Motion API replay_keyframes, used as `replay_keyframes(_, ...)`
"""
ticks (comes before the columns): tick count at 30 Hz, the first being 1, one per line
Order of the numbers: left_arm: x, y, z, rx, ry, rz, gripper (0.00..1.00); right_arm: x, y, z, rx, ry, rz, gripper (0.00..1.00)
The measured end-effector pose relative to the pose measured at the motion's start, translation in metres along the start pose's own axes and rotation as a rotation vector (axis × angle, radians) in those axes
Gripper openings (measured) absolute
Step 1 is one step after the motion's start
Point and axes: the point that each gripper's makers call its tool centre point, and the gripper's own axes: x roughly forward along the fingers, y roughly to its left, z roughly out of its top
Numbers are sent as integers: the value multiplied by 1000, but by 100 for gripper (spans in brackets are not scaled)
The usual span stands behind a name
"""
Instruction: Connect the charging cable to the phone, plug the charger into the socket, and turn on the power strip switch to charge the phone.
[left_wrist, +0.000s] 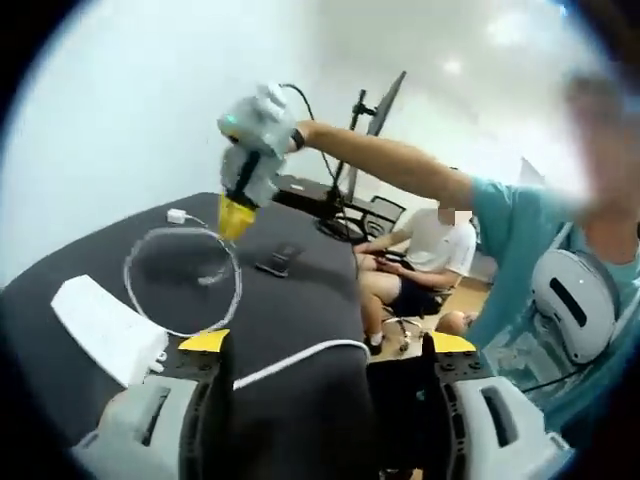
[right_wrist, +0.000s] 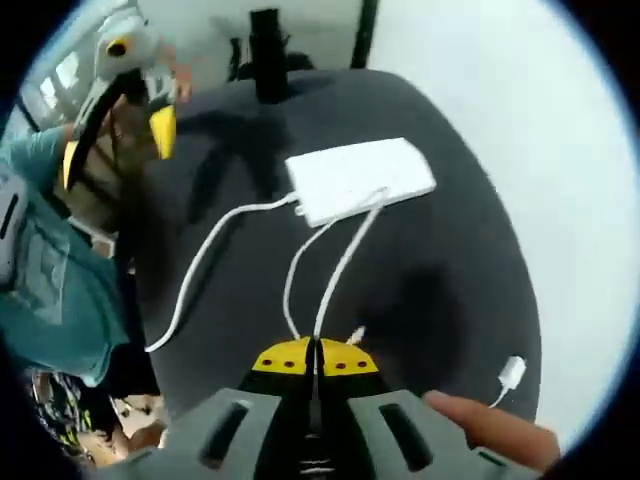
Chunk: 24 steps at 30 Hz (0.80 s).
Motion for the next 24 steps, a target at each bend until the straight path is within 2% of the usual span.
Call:
replay_keyframes(4,-3,2,0,-12,-8,11,70,18,21,3,-26,-17,42,0)
replay_keyframes(7,-2,-1,-3,-6,1,4,70,31,29,2,-9,-51,49,0)
replay_keyframes(10,3,1,-5,2,17,17,70,49,33,14,36,-138,55,1)
replay_keyframes(12,8,2,-4,10,26,32,70,59,30,21,45,-180,30,1)
replay_keyframes(15,14,11,-1,73,47,119,70,72,20,35,64,-261,-5,1)
replay_keyframes(18,24,18,4,137,53,190,69,76,15,37,121,-303,12,2)
replay_keyframes(23,42,23,12,169,43,209,68,64,-3,44,257,-448,35,15)
replay_keyframes(24,46,25,16,161,31,214,68,62,-8,44,277,-461,17,16)
